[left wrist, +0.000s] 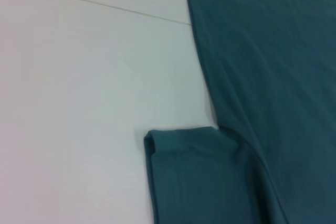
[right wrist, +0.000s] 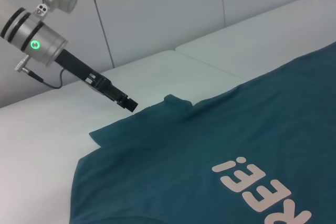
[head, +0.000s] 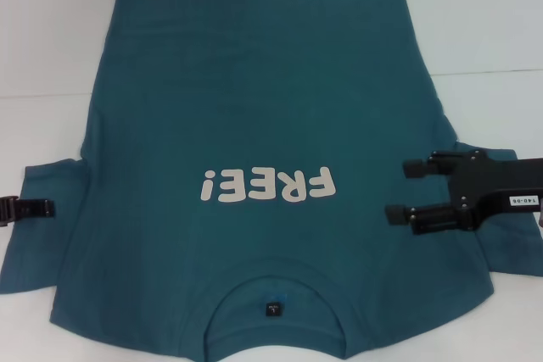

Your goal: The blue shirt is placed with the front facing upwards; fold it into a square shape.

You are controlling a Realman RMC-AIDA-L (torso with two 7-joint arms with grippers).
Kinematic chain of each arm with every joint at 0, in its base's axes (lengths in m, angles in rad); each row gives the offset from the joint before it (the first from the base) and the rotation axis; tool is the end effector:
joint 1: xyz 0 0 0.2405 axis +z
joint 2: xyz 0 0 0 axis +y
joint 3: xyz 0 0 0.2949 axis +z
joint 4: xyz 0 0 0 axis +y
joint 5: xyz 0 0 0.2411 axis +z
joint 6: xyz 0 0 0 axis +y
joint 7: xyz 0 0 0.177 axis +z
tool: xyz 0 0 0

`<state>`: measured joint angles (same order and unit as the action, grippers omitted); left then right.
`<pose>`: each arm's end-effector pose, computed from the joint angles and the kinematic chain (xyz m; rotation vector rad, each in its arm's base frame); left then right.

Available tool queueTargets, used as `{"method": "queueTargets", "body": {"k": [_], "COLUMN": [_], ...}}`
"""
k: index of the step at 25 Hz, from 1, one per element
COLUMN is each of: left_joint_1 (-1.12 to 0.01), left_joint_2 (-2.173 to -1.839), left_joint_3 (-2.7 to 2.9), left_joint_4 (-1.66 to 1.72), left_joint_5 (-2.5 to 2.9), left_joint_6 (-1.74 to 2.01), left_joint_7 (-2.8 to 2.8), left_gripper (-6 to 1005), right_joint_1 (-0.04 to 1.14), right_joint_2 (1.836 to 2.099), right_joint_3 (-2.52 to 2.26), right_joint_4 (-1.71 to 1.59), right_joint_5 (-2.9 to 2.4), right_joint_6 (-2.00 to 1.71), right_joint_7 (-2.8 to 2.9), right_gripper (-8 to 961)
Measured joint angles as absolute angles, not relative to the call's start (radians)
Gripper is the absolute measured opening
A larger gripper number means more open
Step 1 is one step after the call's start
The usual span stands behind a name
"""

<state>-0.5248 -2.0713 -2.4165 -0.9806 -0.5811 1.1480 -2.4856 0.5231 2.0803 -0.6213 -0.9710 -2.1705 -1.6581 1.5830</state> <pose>-0.3800 0.4388 0.0317 -1.9069 -1.5178 -0.1253 0.2934 0.3933 0.0129 -2.7166 0.6172 0.4686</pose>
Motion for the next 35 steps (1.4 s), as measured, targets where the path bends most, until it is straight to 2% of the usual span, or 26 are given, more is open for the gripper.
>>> {"method": "queueTargets", "body": {"k": [6, 21, 35], "left_joint_1": [-0.527, -0.583, -0.584], "left_joint_2": [-2.078, -2.041, -2.050], "left_joint_3": [-2.413, -2.414, -2.413], "left_joint_4": [-0.960, -0.817, -0.843], "left_joint_5": [-0.537, -0.539, -0.547], "left_joint_6": [1.108, 1.073, 1.124], "left_joint_7": [-2.482, -2.460, -2.458], "left_gripper": [874, 874, 872], "right_joint_1": [0.527, 0.541, 0.543], "right_joint_2": [2.081, 2.084, 2.078], "right_joint_3": [-0.621, -0.621, -0.621], "right_joint_4": [-0.972, -0.970, -0.973], "right_joint_5": [-2.171, -2.176, -2.176], "right_joint_6": [-1.659, -1.656, -1.656], "right_joint_7": [1.585, 1.593, 1.595], "right_gripper": [945, 945, 946]}}
